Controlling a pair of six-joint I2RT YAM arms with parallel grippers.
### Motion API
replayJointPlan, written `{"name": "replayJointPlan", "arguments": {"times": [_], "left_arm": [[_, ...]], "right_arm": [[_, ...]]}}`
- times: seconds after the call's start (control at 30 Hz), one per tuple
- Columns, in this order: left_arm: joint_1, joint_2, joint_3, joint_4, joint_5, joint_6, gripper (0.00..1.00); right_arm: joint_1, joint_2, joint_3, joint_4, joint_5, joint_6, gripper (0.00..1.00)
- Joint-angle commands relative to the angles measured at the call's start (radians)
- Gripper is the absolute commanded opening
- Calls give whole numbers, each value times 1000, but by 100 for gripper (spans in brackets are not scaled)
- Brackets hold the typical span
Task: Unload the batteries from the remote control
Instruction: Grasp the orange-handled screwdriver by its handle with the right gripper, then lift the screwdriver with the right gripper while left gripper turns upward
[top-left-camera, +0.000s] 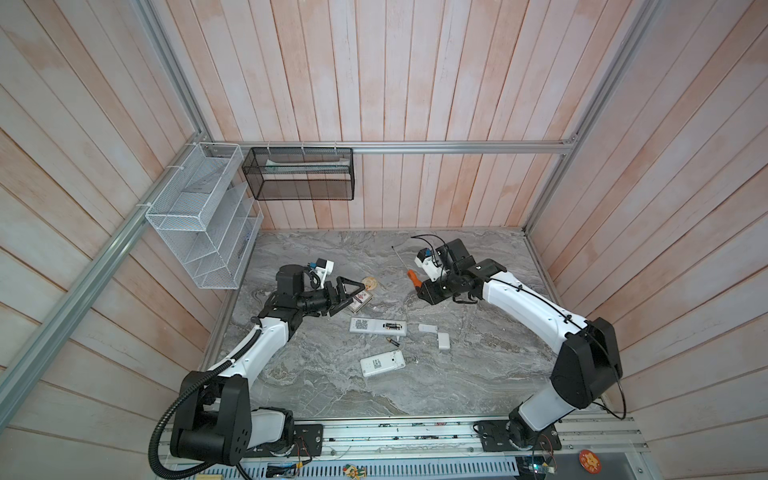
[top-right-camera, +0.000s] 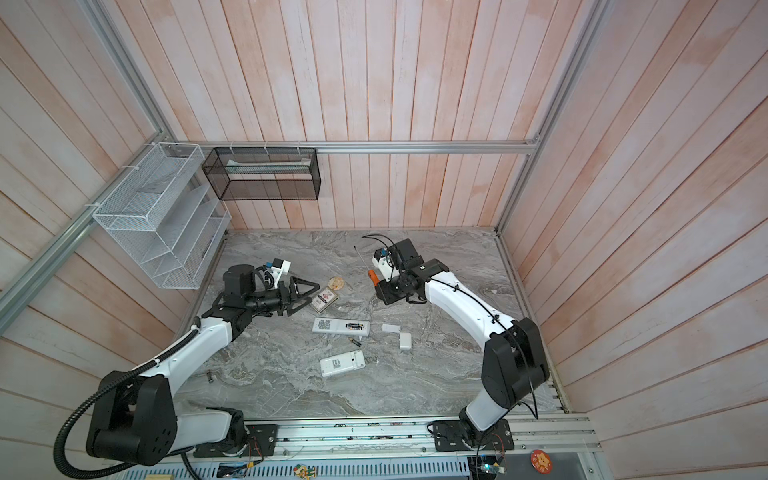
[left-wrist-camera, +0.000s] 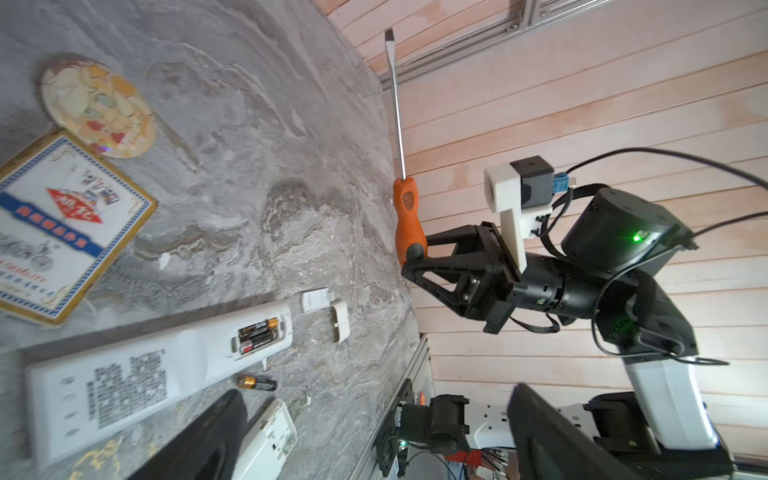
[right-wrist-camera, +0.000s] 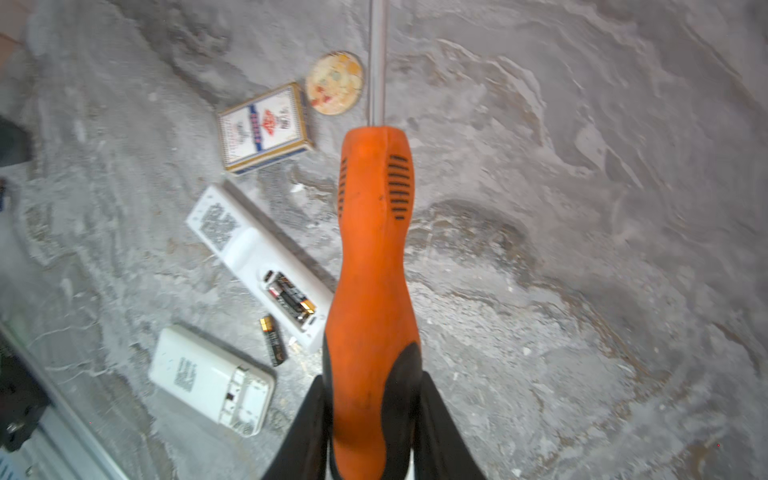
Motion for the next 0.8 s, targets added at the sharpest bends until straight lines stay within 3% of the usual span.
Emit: {"name": "replayJointPlan", "arguments": {"times": [0.0,0.13,0.23,0.4,0.77], "left_arm": [[2,-4,9,173,80,-85,100],[3,-1,10,283,100,-151,92],[4,3,22,329,99,-177,87],[15,18,37,366,87,-185,81],[18,86,24,626,109,-350,67]], "right_arm": [[41,-28,34,-4,-221,14,5],[45,-54,-32,145,-544,182,4],[45,-86,-90,277,-663,299,3],[46,-100,-133,379,-757,405,2],[48,-71,-121,387,-812,442,2]]}}
